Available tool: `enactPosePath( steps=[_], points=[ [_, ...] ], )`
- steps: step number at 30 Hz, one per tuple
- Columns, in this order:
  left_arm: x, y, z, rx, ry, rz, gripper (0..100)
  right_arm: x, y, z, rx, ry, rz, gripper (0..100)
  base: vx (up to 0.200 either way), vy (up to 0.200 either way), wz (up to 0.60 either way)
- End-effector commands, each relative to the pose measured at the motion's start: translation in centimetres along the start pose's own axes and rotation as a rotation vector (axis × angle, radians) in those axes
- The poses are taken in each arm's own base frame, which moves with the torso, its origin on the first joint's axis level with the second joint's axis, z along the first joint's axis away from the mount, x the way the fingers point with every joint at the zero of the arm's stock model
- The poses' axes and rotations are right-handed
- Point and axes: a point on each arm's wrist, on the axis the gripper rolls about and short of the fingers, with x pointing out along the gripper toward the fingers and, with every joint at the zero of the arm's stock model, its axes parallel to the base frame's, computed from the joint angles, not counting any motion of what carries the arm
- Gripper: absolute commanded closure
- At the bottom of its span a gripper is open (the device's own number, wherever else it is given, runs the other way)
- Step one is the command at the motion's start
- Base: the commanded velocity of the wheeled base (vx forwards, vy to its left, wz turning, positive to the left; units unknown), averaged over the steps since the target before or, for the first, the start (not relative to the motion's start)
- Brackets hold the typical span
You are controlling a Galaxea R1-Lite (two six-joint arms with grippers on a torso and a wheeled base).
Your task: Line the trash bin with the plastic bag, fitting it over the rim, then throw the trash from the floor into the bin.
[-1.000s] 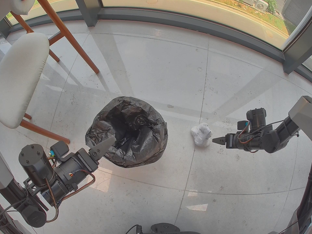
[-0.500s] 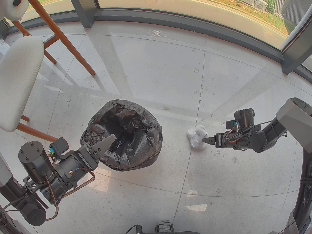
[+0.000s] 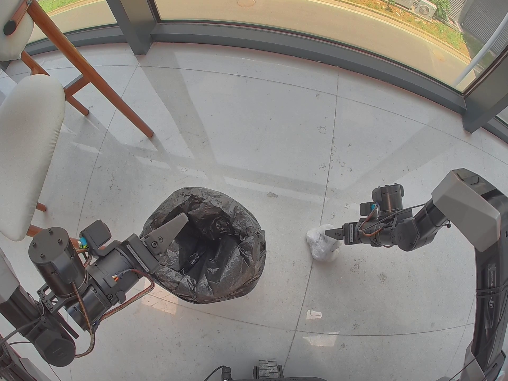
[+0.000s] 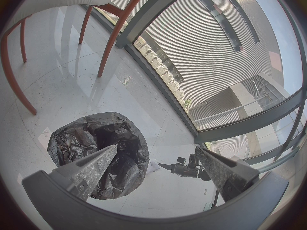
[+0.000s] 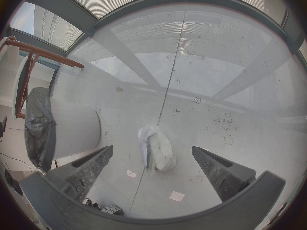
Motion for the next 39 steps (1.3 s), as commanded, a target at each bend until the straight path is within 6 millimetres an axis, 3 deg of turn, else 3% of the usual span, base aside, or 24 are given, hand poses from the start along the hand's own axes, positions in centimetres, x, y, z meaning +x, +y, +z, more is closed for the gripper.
enactPosePath(
  steps=[1, 10, 11, 16, 20, 21, 22, 26, 27, 31, 36, 39],
  points=[
    [-0.4, -0.3, 0.4, 0.0, -0.031, 0.008, 0, 3.2, -1.0, -1.6, 0.009, 0.029, -0.006, 0, 0.0, 0.0, 0.0],
    [-0.4, -0.2, 0.5, -0.005, -0.052, 0.03, 0, 6.4, -1.3, -2.5, 0.003, 0.018, -0.034, 0, 0.0, 0.0, 0.0],
    [-0.3, -0.2, 0.6, -0.005, -0.054, 0.028, 0, 6.4, -1.4, -2.4, 0.004, 0.016, -0.035, 100, 0.0, 0.0, 0.0],
    [-0.3, -0.2, 0.6, -0.005, -0.056, 0.031, 0, 5.4, -1.4, -1.2, 0.013, -0.005, -0.037, 100, 0.0, 0.0, 0.0],
    [-0.4, -0.2, 0.6, -0.005, -0.056, 0.031, 0, 0.9, -0.3, 2.5, 0.014, -0.047, -0.027, 100, 0.0, 0.0, 0.0],
    [-0.4, -0.2, 0.6, -0.005, -0.056, 0.031, 0, 0.9, -0.3, 2.5, 0.014, -0.047, -0.027, 100, 0.0, 0.0, 0.0],
    [-0.4, -0.1, 0.6, -0.004, -0.056, 0.031, 0, -3.1, 0.5, 4.7, 0.018, -0.059, -0.023, 100, 0.0, 0.0, 0.0],
    [-0.6, -0.1, 0.5, -0.001, -0.054, 0.035, 0, -10.8, 3.0, 6.4, 0.066, -0.015, 0.055, 100, 0.0, 0.0, 0.0],
    [-0.7, -0.2, 0.6, -0.001, -0.061, 0.034, 0, -13.3, 4.4, 6.7, 0.083, -0.003, 0.092, 100, 0.0, 0.0, 0.0],
    [-0.9, -0.2, 0.7, -0.004, -0.072, 0.042, 0, -19.9, 8.8, 7.3, 0.13, 0.028, 0.253, 100, 0.0, 0.0, 0.0],
    [-0.9, -0.2, 0.6, -0.003, -0.069, 0.044, 0, -24.7, 12.9, 6.1, 0.149, 0.133, 0.438, 100, 0.0, 0.0, 0.0],
    [-1.0, -0.2, 0.6, 0.026, -0.072, 0.044, 0, -25.4, 15.1, 4.7, 0.122, 0.188, 0.488, 100, 0.0, 0.0, 0.0]
  ],
)
